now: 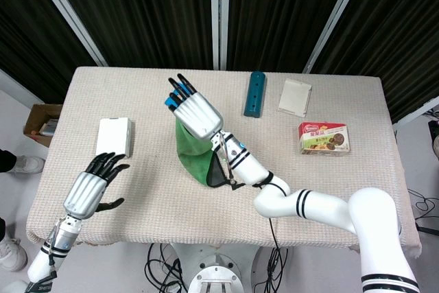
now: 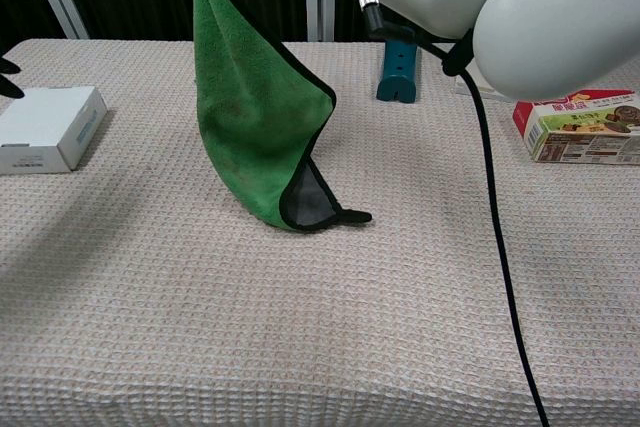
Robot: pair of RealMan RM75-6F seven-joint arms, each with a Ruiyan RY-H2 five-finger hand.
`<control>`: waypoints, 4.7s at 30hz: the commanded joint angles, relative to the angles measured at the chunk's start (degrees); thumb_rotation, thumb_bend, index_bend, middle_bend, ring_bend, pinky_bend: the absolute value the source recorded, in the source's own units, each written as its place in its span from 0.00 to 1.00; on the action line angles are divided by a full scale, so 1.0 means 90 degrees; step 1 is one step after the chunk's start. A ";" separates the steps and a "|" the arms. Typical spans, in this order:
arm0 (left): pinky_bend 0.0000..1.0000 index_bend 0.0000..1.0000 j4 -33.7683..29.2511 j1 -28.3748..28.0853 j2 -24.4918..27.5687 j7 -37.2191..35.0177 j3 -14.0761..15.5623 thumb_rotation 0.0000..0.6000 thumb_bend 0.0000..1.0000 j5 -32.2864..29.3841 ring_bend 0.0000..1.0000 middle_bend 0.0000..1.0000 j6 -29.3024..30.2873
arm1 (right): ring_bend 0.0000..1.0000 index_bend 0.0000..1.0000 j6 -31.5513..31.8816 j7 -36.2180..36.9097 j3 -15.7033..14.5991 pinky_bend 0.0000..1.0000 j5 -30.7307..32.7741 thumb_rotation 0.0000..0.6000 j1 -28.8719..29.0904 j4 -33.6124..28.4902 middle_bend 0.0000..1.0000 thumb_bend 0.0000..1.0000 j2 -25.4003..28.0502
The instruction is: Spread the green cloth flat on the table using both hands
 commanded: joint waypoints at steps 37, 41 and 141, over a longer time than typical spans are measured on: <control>0.76 0.16 -0.0223 -0.2110 -0.2362 0.3559 -0.1523 1.00 0.06 -0.0764 0.71 0.65 -0.1787 | 0.01 0.75 0.1296 -0.2620 0.0716 0.00 0.1916 1.00 0.0955 0.0079 0.30 0.54 -0.0561; 0.82 0.13 0.0084 -0.2304 -0.2847 0.4140 -0.1726 1.00 0.07 -0.1209 0.78 0.70 -0.1894 | 0.01 0.75 0.1375 -0.2701 0.0745 0.00 0.2071 1.00 0.0985 -0.0083 0.30 0.55 -0.0588; 0.43 0.23 0.0521 -0.2204 -0.3357 0.1051 -0.3029 1.00 0.08 -0.5679 0.13 0.09 -0.1557 | 0.02 0.75 0.1369 -0.1697 0.0502 0.00 0.3382 1.00 0.0648 -0.1082 0.29 0.57 -0.0037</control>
